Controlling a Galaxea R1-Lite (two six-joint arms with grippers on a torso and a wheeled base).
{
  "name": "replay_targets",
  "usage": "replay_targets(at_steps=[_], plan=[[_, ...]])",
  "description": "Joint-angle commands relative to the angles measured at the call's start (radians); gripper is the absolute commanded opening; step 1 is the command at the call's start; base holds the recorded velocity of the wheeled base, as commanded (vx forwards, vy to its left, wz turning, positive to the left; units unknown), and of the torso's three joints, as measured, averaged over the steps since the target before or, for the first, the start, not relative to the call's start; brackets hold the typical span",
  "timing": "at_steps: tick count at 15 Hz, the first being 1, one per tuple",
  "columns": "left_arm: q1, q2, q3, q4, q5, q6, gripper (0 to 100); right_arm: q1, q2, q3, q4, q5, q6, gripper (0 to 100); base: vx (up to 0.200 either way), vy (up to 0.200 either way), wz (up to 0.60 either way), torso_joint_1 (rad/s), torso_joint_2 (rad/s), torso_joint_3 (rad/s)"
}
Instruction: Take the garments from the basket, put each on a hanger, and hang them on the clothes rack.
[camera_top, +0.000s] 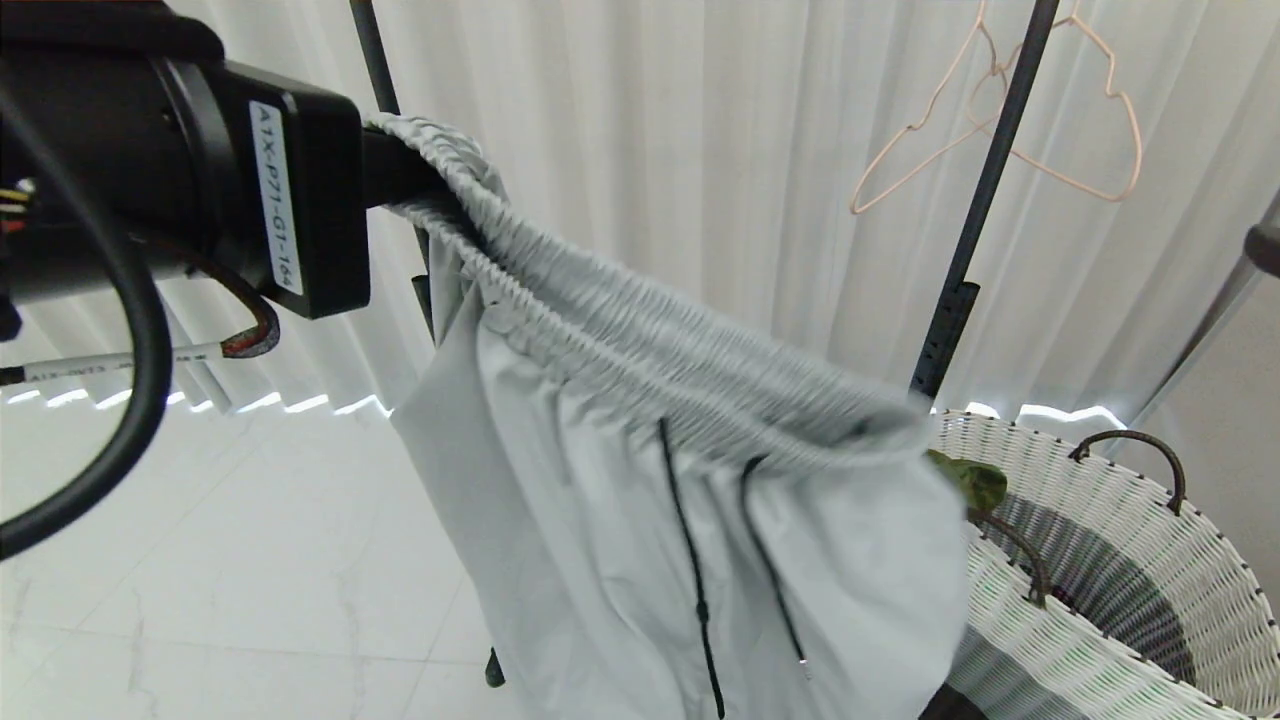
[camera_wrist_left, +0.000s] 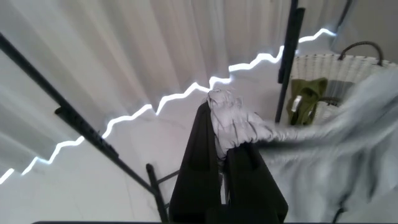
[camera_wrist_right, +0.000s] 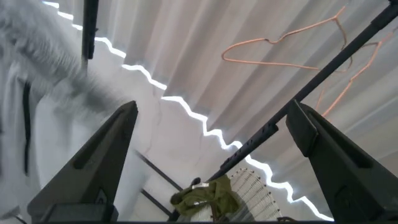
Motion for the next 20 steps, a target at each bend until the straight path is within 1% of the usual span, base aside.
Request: replay_targets(at_steps=[1, 2, 3, 5, 6, 7, 8, 9, 10, 12, 14, 17, 18, 20], plan=[[0.01, -0.012, 0.006, -0.001, 0.001, 0.003, 0, -0.012, -0.031, 0.01, 0.003, -0.001, 0.003, 100, 0.0, 0.0, 0.0, 0.0, 0.0, 0.0], [0.01, -0.015, 0.003, -0.001, 0.001, 0.008, 0, -0.046, -0.037, 0.025, 0.004, -0.005, 0.005, 100, 0.0, 0.0, 0.0, 0.0, 0.0, 0.0], [0.01, -0.015, -0.002, -0.001, 0.001, 0.012, 0, -0.138, -0.037, 0.053, 0.009, -0.005, 0.005, 100, 0.0, 0.0, 0.0, 0.0, 0.0, 0.0], [0.01, -0.028, -0.008, -0.001, 0.002, 0.028, 0, -0.362, -0.04, 0.083, 0.079, 0.004, -0.003, 100, 0.0, 0.0, 0.0, 0.0, 0.0, 0.0], [0.01, -0.033, -0.005, -0.001, 0.002, 0.034, 0, -0.418, -0.045, 0.085, 0.115, 0.009, -0.014, 100, 0.0, 0.0, 0.0, 0.0, 0.0, 0.0], [0.01, -0.041, 0.0, -0.001, 0.002, 0.034, 0, -0.481, -0.049, 0.087, 0.153, 0.019, -0.046, 100, 0.0, 0.0, 0.0, 0.0, 0.0, 0.0], [0.01, -0.045, 0.001, -0.001, 0.004, 0.034, 0, -0.569, -0.058, 0.108, 0.167, 0.019, -0.099, 100, 0.0, 0.0, 0.0, 0.0, 0.0, 0.0], [0.01, -0.047, 0.001, 0.0, 0.004, 0.034, 0, -0.627, -0.061, 0.128, 0.162, 0.016, -0.126, 100, 0.0, 0.0, 0.0, 0.0, 0.0, 0.0], [0.01, -0.047, 0.001, -0.001, 0.004, 0.034, 0, -0.668, -0.074, 0.154, 0.153, 0.013, -0.135, 100, 0.0, 0.0, 0.0, 0.0, 0.0, 0.0], [0.01, -0.047, 0.003, -0.001, 0.004, 0.034, 0, -0.73, -0.106, 0.208, 0.124, 0.012, -0.144, 100, 0.0, 0.0, 0.0, 0.0, 0.0, 0.0], [0.01, -0.047, 0.003, -0.001, 0.004, 0.034, 0, -0.783, -0.132, 0.238, 0.121, 0.015, -0.144, 100, 0.0, 0.0, 0.0, 0.0, 0.0, 0.0], [0.01, -0.047, 0.001, -0.001, 0.004, 0.034, 0, -0.79, -0.147, 0.245, 0.119, 0.018, -0.109, 100, 0.0, 0.0, 0.0, 0.0, 0.0, 0.0], [0.01, -0.047, 0.0, -0.001, 0.004, 0.035, 0, -0.79, -0.149, 0.249, 0.119, 0.018, -0.066, 100, 0.0, 0.0, 0.0, 0.0, 0.0, 0.0], [0.01, -0.047, 0.0, -0.001, 0.004, 0.035, 0, -0.791, -0.149, 0.257, 0.119, 0.018, -0.026, 100, 0.0, 0.0, 0.0, 0.0, 0.0, 0.0]])
